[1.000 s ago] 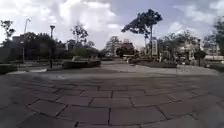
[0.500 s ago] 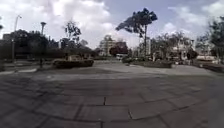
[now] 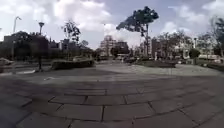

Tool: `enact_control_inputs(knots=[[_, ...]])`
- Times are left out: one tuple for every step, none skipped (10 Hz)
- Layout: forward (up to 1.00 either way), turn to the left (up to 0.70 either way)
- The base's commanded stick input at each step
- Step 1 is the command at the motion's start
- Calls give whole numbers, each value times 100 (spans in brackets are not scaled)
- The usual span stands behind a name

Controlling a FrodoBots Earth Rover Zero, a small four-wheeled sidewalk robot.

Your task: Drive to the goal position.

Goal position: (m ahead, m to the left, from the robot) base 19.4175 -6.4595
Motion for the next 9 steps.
enact_control_inputs(knots=[[70,0],[70,0],[70,0],[70,0],[70,0],[70,0],[70,0],[70,0],[70,0]])
